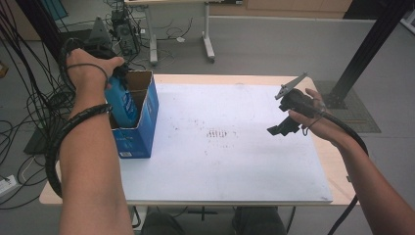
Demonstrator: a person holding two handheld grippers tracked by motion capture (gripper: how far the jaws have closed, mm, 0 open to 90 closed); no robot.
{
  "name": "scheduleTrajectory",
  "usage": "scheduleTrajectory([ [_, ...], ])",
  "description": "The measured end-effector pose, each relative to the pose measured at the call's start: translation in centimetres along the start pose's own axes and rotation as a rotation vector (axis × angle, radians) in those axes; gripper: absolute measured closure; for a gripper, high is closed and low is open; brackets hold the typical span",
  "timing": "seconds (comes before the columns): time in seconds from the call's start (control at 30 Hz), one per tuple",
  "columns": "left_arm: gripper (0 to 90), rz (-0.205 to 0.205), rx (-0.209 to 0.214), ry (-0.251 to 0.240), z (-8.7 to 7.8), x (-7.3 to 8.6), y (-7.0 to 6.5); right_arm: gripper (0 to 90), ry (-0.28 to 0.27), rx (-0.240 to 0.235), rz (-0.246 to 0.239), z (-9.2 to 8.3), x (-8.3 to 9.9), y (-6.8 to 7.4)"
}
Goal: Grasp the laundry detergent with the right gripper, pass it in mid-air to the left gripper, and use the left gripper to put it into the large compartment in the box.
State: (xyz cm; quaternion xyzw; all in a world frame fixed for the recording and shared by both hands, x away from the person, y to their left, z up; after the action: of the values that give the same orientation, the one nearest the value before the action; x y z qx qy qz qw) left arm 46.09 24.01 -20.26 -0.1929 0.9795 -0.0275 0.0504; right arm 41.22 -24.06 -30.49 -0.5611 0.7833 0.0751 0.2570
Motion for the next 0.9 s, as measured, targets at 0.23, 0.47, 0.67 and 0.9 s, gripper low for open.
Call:
scheduleTrajectory([
  [0.23, 36.5, 0.029, -0.011, 0.001, 2.4, 0.2, -0.2, 0.4, 0.007, 0.002, -0.002, 0.3, 0.0, 0.1],
  [0.47, 36.5, 0.038, -0.019, -0.019, 4.1, 0.4, -0.4, 0.3, 0.008, 0.01, 0.003, 0.5, 0.0, 0.0],
  [0.67, 36.5, 0.039, -0.008, -0.017, 5.5, 0.5, -0.4, 0.4, 0.02, 0.002, -0.005, 0.9, -0.1, 0.1],
  [0.9, 36.5, 0.046, -0.012, -0.014, 6.6, 0.6, -0.4, 0.4, 0.024, 0.004, -0.007, 1.0, -0.2, 0.0],
])
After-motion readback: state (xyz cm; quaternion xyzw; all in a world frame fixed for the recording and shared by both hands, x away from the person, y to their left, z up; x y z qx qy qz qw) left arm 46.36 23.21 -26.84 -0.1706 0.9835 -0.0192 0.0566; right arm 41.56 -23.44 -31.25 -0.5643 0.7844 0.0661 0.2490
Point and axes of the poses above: each handheld gripper's, and its own axes: z roughly forward along the jaws, x roughly out of its underside, y roughly to its left, the point moved 3 cm from there along z, roughly forward along the jaws, and after that the axes turned 12 degrees about -z, right-handed, at the moved point
